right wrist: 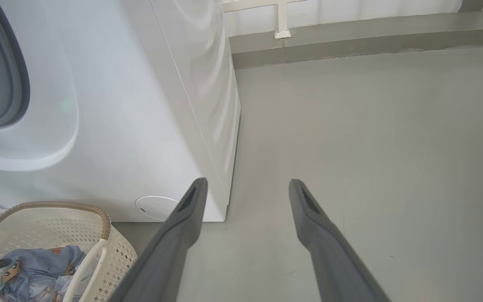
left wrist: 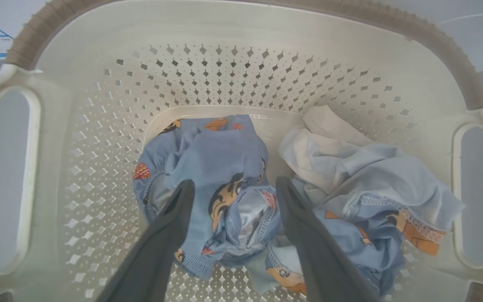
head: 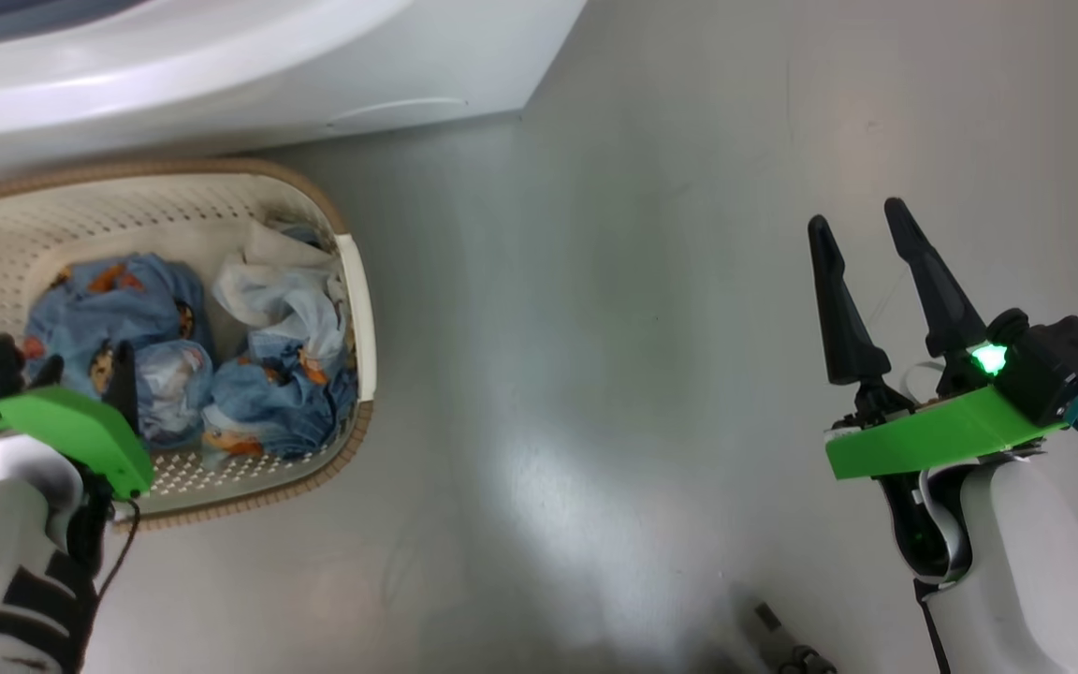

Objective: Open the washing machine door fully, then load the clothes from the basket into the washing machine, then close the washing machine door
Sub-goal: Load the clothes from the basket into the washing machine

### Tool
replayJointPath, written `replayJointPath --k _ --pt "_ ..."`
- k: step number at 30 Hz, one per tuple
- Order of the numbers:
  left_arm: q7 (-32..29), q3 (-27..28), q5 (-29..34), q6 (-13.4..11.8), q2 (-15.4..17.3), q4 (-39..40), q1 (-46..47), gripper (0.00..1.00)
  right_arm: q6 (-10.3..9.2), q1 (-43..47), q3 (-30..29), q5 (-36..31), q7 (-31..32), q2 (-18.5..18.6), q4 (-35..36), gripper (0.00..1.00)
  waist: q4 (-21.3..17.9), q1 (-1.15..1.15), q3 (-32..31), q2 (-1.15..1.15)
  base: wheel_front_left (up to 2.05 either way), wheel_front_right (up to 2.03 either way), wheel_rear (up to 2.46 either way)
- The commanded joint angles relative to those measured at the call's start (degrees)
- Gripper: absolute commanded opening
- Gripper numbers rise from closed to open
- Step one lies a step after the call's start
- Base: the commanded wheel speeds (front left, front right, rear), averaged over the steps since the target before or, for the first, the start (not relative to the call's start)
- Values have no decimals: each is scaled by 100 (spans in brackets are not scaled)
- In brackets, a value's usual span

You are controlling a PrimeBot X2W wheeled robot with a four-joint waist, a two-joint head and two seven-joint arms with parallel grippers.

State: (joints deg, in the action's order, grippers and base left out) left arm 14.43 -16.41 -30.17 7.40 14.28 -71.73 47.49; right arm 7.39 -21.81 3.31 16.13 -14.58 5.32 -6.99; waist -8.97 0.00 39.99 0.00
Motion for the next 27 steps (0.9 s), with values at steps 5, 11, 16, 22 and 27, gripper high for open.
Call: replayJointPath --k 5,11,16,22,27 --pt "-155 110 -61 -59 361 -133 228 100 10 -55 232 -73 -42 -55 171 100 -101 0 360 0 0 0 0" --pt "-341 140 -119 -281 431 -192 383 100 10 -154 341 -92 -42 -82 208 100 -118 0 578 0 0 0 0" --pt "-473 115 -145 -331 465 -210 513 100 10 -206 393 -94 -42 -114 235 100 -123 0 704 0 0 0 0" --pt "-585 -16 -71 -340 501 -218 552 100 10 -205 471 -87 -42 -136 243 100 -142 0 752 0 0 0 0" --pt "-653 -106 -28 -367 518 -221 574 38 10 -199 484 -88 -42 -145 254 100 -143 0 758 0 0 0 0"
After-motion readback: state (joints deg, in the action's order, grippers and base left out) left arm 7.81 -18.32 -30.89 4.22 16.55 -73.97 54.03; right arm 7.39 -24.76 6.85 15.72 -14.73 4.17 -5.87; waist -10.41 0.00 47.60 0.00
